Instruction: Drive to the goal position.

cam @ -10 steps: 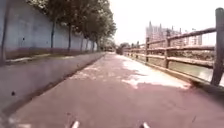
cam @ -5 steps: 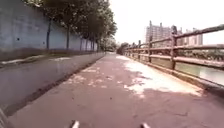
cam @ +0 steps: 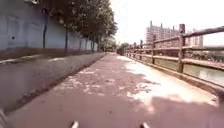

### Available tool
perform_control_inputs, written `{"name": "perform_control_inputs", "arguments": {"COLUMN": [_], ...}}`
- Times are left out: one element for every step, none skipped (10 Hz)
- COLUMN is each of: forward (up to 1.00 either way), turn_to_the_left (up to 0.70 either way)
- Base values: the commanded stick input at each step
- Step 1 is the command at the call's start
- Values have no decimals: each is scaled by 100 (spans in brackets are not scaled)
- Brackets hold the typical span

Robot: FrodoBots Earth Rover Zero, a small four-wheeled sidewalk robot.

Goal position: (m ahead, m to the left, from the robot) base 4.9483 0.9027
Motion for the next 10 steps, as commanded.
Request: {"name": "perform_control_inputs", "arguments": {"forward": [70, 70, 70, 70, 70, 70, 70, 70, 70, 70], "turn_to_the_left": [0, 0, 0, 0, 0, 0, 0, 0, 0, 0]}}
